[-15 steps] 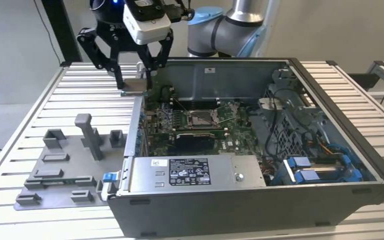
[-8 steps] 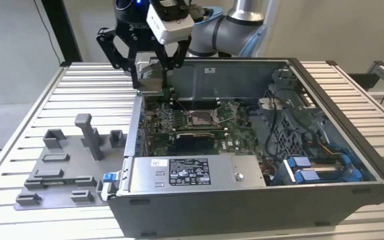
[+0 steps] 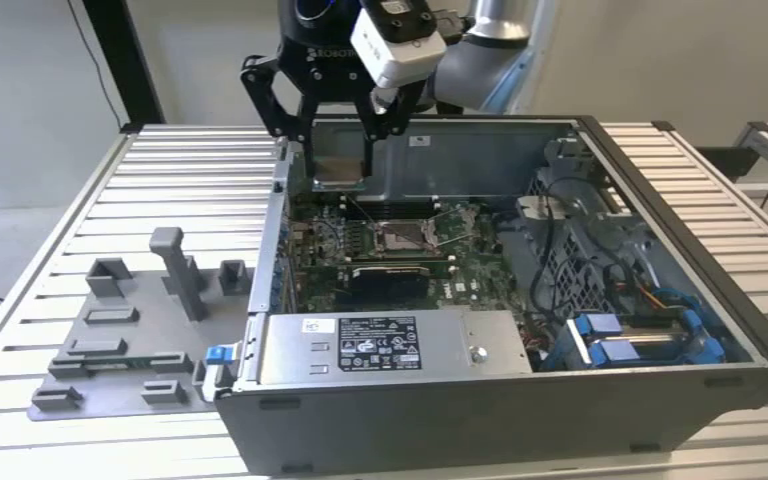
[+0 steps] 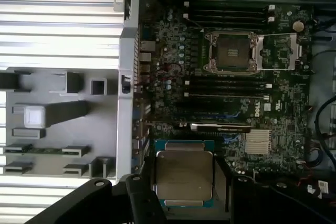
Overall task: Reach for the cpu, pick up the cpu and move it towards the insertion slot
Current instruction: 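Pick up the cpu and move it towards the insertion slot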
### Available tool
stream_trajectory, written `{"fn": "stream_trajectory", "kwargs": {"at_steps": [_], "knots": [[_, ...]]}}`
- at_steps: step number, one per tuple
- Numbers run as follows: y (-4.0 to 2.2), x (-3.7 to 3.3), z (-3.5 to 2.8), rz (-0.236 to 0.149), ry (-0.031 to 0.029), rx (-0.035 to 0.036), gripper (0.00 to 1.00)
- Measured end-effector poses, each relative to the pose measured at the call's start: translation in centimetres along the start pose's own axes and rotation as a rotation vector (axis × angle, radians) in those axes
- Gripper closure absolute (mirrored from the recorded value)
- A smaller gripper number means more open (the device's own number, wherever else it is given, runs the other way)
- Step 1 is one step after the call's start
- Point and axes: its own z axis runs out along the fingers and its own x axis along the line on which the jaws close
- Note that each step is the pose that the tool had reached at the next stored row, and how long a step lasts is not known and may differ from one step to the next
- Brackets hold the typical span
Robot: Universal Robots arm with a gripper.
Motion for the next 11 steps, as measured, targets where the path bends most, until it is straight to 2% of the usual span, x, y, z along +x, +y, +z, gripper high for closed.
{"fn": "stream_trajectory", "kwargs": {"at_steps": [7, 8, 11], "knots": [[-0.02, -2.63, 0.02, 0.003, -0.0001, 0.0001, 1.0], [-0.03, -3.37, 0.04, 0.004, -0.0001, 0.0, 1.0], [-0.04, -4.49, 0.05, 0.006, -0.0002, 0.0, 1.0]]}}
